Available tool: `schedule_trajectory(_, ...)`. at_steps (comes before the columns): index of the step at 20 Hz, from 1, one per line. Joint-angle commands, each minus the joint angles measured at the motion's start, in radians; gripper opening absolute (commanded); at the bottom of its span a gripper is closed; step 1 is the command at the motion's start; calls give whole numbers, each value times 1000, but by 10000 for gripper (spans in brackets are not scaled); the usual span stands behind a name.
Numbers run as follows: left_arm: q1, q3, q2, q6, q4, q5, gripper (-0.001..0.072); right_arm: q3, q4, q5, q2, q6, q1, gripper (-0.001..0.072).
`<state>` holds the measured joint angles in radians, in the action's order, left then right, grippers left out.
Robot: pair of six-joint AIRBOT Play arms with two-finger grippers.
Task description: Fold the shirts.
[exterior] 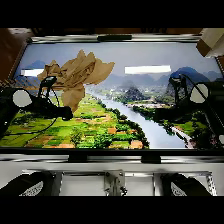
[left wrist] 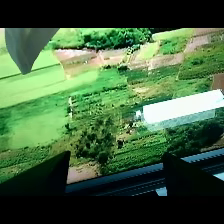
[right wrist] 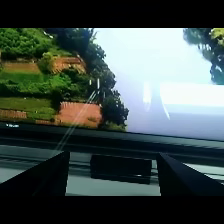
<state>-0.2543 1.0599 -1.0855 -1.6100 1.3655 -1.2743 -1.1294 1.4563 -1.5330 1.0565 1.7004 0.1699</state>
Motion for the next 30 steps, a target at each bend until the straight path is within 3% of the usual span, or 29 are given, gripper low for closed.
schedule_trajectory(1, -1, 0, 1, 0, 0, 0, 665, 0, 0, 0, -1, 0, 0, 655)
schedule_trajectory(17, -1, 0, 1, 0, 0, 0, 666, 0, -1, 4, -1, 0, 0, 655)
schedule_trajectory(21, -2, -1, 0, 0, -3, 7, 665, 0, 0, 108, -1, 0, 0, 655)
schedule_trajectory(27, 3, 26, -48, 0, -10, 211, 665, 0, -64, 116, -1, 1, 0, 655)
schedule_trajectory(30, 38, 212, -204, 0, 39, 273, 667, 0, -63, 126, -1, 29, 0, 655)
